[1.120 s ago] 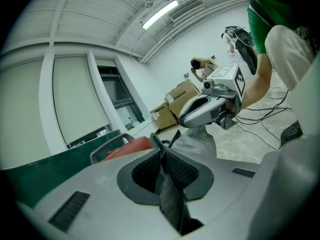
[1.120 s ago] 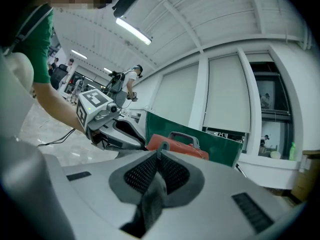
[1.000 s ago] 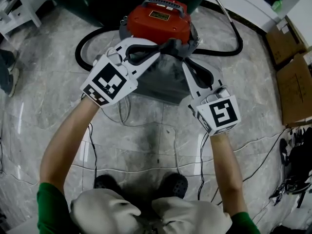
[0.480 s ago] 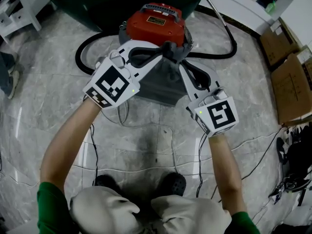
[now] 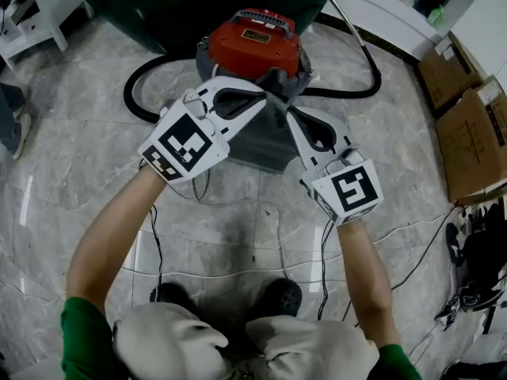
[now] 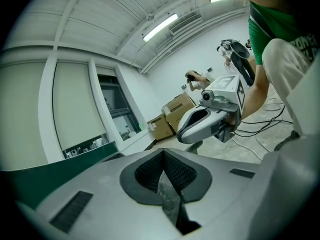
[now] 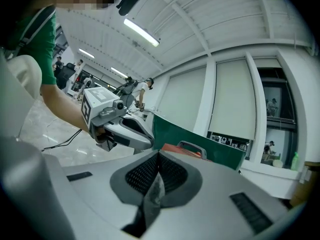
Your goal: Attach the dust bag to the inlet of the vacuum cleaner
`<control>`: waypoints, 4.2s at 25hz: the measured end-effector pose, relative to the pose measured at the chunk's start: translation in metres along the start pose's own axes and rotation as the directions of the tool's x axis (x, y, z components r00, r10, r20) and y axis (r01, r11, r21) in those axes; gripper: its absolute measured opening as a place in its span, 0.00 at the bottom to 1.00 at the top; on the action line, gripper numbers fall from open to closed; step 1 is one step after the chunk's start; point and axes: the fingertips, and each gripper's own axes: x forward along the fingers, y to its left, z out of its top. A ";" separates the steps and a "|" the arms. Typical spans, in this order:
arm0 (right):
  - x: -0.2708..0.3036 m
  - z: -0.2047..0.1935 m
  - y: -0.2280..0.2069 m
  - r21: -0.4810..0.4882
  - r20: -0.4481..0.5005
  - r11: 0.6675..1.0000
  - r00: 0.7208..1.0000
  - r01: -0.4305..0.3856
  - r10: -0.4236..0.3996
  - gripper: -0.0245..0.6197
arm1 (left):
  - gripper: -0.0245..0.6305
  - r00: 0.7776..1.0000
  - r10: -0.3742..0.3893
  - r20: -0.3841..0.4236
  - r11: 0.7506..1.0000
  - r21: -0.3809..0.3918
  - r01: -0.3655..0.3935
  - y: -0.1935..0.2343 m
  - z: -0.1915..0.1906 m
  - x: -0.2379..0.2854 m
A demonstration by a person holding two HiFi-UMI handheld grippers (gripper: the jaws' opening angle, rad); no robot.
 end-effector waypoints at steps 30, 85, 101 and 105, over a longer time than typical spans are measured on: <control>0.040 -0.045 -0.021 0.087 -0.079 0.996 0.997 -0.014 0.021 0.05 | 0.04 0.999 -0.014 -0.041 0.996 -0.087 0.011 0.005 -0.048 0.042; -0.107 0.593 -0.157 0.472 -0.281 0.881 0.954 0.043 0.104 0.05 | 0.04 0.972 0.177 -0.155 0.720 -0.653 -0.235 0.256 0.537 -0.186; -0.109 0.630 -0.161 0.498 -0.201 0.866 0.977 0.041 0.069 0.05 | 0.04 0.963 0.228 -0.144 0.728 -0.631 -0.267 0.257 0.573 -0.217; -0.110 0.629 -0.161 0.501 -0.197 0.864 0.978 0.039 0.070 0.05 | 0.04 0.963 0.227 -0.145 0.730 -0.630 -0.267 0.254 0.574 -0.218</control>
